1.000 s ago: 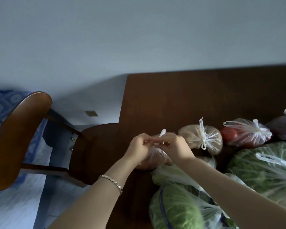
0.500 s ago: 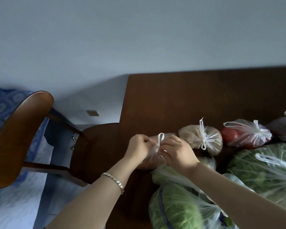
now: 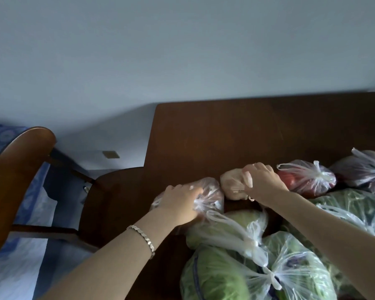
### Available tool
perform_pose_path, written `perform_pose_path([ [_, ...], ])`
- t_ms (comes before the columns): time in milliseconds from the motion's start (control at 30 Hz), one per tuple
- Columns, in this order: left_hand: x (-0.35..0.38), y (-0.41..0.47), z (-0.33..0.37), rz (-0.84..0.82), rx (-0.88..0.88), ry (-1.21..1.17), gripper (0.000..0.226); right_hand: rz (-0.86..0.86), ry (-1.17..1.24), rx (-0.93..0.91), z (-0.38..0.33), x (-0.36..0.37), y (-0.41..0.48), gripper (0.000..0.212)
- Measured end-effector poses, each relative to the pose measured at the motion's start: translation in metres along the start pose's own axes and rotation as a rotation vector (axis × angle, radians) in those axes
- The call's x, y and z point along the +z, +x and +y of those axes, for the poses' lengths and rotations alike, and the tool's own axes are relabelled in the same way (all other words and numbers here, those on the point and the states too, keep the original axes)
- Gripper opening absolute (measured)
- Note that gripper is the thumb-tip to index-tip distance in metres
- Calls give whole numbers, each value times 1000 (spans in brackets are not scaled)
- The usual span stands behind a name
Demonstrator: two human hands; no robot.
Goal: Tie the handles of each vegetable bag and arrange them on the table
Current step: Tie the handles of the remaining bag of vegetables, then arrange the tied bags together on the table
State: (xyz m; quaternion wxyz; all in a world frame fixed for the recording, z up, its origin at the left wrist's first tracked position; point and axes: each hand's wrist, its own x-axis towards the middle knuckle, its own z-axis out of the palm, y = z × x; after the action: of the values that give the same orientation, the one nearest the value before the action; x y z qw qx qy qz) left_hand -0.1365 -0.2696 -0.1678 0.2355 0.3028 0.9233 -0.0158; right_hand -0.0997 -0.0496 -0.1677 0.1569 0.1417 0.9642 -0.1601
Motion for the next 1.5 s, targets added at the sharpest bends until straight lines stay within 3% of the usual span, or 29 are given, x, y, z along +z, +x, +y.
perform_pose_path([
  [133,0,4,3,179,-110,-176,22,-90,-204,-39,3,4,1,53],
  [267,-8,16,-3,288,-152,-343,12,-117,-272,-92,1,1,12,35],
  [433,-28,53,-25,467,-278,-618,14,-137,116,16,3,-14,44,14],
  [633,-69,127,-60,605,-429,-722,15,-25,492,118,-23,-26,117,23],
  [867,-114,222,-119,654,-535,-736,18,115,690,133,-83,-42,224,26],
  [1067,-128,270,-139,716,-447,-732,20,200,691,73,-115,-51,293,22],
  [1233,-117,271,-129,636,-419,-747,35,169,639,-12,-119,-37,303,30],
  [1367,-91,247,-104,432,-435,-458,62,120,702,-118,-104,-32,264,44],
  [1500,-73,194,-65,349,-475,-426,79,83,584,-151,-75,-29,198,40],
])
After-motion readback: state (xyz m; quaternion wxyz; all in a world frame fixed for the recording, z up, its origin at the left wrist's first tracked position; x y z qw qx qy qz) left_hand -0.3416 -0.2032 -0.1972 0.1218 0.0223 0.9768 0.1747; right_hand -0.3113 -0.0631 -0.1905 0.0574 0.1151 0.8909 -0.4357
